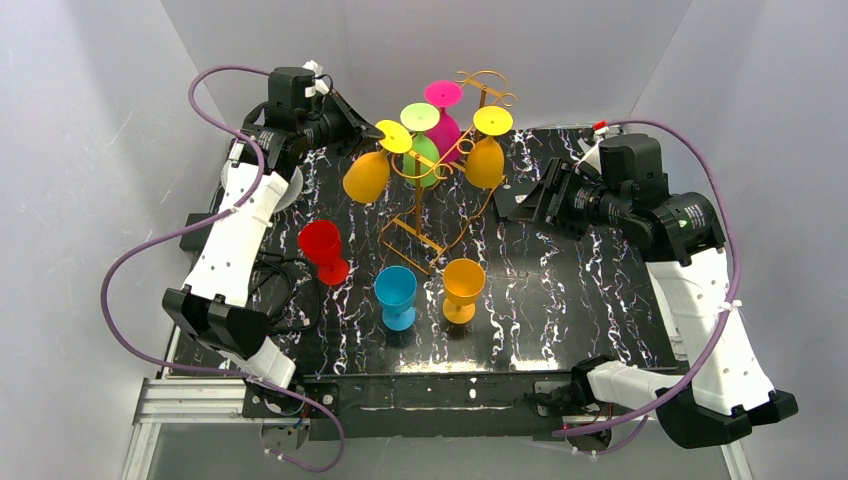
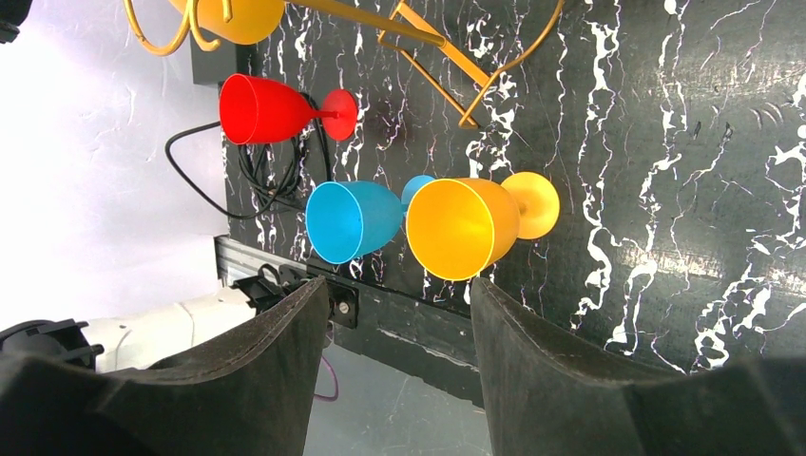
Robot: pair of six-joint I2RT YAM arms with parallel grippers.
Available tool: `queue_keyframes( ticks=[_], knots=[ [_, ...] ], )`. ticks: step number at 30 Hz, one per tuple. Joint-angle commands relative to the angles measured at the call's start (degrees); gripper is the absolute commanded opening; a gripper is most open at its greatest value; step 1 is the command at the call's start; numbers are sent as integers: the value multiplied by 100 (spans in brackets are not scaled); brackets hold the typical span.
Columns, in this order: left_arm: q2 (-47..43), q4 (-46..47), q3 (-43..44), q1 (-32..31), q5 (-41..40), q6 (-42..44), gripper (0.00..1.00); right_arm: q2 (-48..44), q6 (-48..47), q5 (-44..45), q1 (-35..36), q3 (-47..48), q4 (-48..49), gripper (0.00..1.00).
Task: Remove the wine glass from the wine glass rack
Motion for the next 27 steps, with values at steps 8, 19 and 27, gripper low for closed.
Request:
queue_keyframes(
  ticks=[8,19,27],
  knots=[
    [-196,491,-163,99,-207,-405,0,-138,28,-97,-35,22,197,64],
    [-207,755,-227,141,-277,-565,0,-146,16,-122,-44,29,189,64],
    [-237,792,-242,159,-308,-627,0,-168,9,-119,-44,27,177,64]
  ],
)
